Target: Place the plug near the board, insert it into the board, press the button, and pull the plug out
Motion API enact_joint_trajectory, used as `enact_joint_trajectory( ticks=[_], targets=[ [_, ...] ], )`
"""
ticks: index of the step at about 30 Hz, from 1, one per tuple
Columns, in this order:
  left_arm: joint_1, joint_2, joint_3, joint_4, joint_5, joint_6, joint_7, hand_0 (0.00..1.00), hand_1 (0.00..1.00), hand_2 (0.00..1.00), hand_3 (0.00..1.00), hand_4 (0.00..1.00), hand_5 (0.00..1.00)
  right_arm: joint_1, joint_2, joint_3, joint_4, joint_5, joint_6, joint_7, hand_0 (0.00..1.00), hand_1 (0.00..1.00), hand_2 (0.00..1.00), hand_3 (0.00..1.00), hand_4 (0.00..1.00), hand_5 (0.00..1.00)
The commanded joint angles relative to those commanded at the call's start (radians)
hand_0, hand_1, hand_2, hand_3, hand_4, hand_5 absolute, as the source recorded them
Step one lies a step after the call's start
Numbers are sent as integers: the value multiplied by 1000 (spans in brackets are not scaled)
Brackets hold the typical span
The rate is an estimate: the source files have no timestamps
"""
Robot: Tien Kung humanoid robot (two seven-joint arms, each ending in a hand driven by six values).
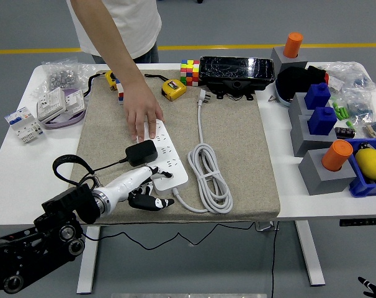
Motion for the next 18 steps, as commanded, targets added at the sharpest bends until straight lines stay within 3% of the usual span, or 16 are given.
enact_joint_trajectory(
  ticks=[4,5,8,10,11,16,17,18],
  targets=[
    [5,1,-19,-7,-22,71,-108,76,57,127,753,815,428,-2,0,6,0,-1,-1,0,580,672,685,618,979,521],
    [6,1,-23,-7,-29,87,-136,110,53,163,647,816,425,-2,0,6,-1,-1,-1,-1,580,672,685,618,980,521],
    [4,-3,-36,1,-55,137,-214,110,53,163,647,816,425,-3,1,8,-1,-1,-1,-1,580,672,685,618,980,521],
    [-1,-10,-48,23,-67,189,-273,110,53,163,647,816,425,-4,1,8,0,-1,-1,0,580,672,685,618,980,521],
    [-5,-13,-53,34,-75,212,-296,218,179,310,591,818,411,-5,1,9,0,-2,-1,0,580,672,685,618,980,521],
    [-26,-34,-97,105,-48,294,-362,218,179,310,591,818,411,-6,3,9,1,-1,-2,0,580,672,685,618,980,521],
    [-32,-39,-109,121,-36,304,-366,376,448,486,578,821,378,-6,3,8,1,-1,-2,0,580,672,685,618,979,521],
    [-36,-43,-118,136,-25,310,-368,376,448,486,578,821,378,-5,3,8,1,-1,-2,0,580,672,685,618,979,521]
  ],
)
